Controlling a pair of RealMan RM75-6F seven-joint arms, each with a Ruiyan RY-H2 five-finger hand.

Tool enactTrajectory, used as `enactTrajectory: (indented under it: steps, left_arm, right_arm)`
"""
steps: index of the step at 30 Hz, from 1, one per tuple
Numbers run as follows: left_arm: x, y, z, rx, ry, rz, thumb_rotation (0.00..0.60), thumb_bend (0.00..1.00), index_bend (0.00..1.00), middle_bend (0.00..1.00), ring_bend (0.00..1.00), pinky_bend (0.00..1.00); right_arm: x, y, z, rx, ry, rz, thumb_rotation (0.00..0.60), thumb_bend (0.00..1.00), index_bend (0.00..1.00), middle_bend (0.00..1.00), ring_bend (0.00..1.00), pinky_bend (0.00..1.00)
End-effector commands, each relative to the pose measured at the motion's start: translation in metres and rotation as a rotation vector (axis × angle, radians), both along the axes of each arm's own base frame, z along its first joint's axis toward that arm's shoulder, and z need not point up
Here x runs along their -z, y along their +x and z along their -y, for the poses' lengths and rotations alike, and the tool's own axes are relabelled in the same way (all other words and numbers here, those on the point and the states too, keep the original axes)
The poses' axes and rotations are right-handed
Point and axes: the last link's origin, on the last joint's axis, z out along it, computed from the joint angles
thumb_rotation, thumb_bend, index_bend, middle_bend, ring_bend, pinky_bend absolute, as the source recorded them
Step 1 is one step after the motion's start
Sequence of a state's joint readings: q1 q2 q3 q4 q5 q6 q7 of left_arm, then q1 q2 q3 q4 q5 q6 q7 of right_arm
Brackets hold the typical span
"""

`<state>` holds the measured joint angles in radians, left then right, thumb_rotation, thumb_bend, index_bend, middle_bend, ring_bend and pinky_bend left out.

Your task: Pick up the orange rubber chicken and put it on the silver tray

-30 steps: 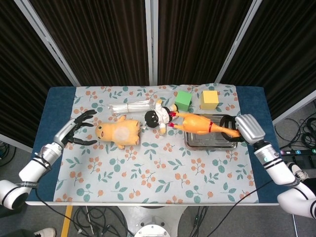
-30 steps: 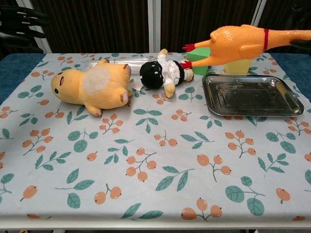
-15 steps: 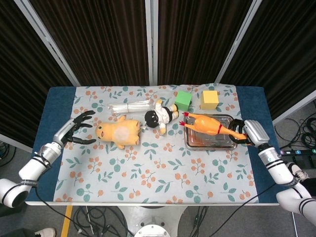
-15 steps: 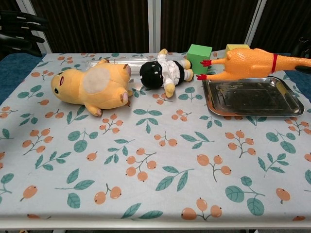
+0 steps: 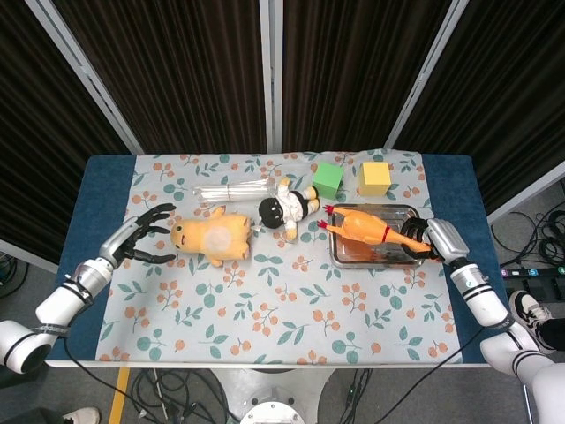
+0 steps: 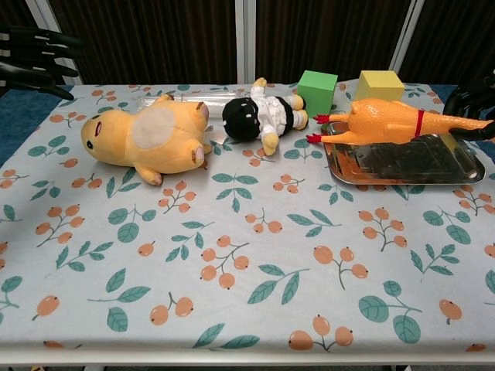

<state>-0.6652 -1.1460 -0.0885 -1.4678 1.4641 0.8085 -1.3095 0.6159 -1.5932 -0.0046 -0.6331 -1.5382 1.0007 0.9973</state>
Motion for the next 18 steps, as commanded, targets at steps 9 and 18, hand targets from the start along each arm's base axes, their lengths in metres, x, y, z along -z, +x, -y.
enactTrajectory:
  steps: [9, 18]
  left_arm:
    - [0.000, -0.005, 0.003, 0.006, -0.018, 0.027, 0.600, 0.10, 0.19, 0.12, 0.11, 0.23]
    - [-0.009, -0.010, 0.002, 0.054, 0.016, -0.036, 0.600, 0.10, 0.19, 0.12, 0.11, 0.23]
  right_arm:
    - [0.009, -0.016, 0.002, 0.074, 0.060, -0.091, 0.600, 0.00, 0.15, 0.33, 0.19, 0.30]
    - [-0.017, -0.009, 0.000, 0.027, 0.015, -0.109, 0.600, 0.00, 0.00, 0.08, 0.00, 0.12]
